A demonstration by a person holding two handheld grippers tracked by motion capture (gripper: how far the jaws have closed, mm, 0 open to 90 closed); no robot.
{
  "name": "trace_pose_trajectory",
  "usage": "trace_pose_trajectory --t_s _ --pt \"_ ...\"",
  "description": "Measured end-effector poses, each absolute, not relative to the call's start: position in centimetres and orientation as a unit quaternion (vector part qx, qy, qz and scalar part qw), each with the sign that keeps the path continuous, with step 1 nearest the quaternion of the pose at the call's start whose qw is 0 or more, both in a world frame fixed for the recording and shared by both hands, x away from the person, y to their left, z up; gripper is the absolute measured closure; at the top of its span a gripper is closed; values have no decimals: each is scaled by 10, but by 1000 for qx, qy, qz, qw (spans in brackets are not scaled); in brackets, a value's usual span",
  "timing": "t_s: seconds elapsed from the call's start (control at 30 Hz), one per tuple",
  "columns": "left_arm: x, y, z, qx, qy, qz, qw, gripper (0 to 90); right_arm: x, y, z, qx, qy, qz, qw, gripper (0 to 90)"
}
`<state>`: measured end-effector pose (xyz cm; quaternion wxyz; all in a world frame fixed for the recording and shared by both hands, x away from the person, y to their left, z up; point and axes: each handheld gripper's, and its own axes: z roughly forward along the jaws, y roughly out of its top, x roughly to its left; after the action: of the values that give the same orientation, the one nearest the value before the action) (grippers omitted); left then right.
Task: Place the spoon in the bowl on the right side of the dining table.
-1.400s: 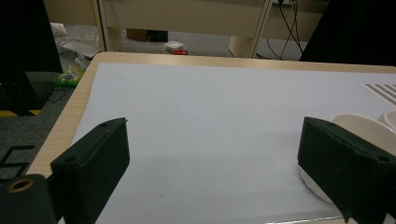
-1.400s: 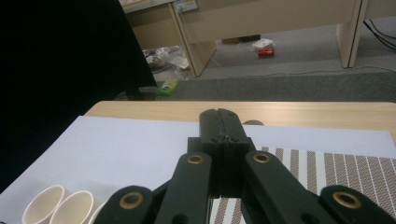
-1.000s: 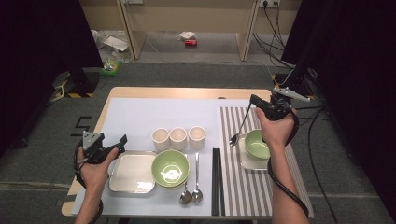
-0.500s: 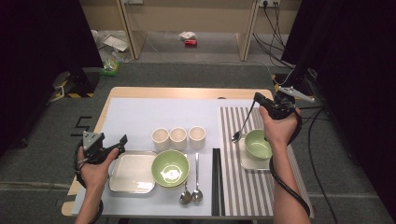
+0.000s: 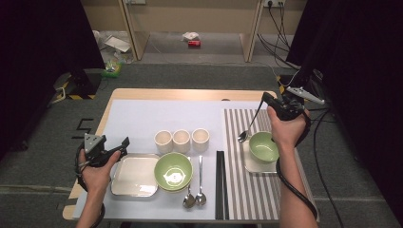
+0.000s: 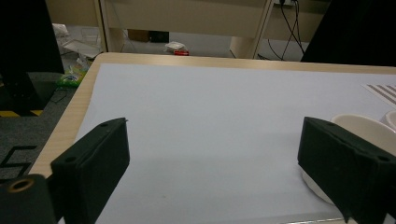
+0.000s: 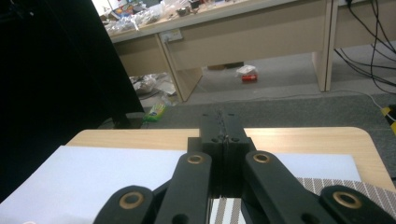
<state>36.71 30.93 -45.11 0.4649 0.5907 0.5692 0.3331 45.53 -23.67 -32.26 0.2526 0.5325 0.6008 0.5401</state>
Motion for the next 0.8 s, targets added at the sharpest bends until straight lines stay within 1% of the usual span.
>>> trace_pose_trajectory --t_s 0.8 --pt "367 310 -451 589 570 334 465 80 455 -248 -317 534 588 546 267 900"
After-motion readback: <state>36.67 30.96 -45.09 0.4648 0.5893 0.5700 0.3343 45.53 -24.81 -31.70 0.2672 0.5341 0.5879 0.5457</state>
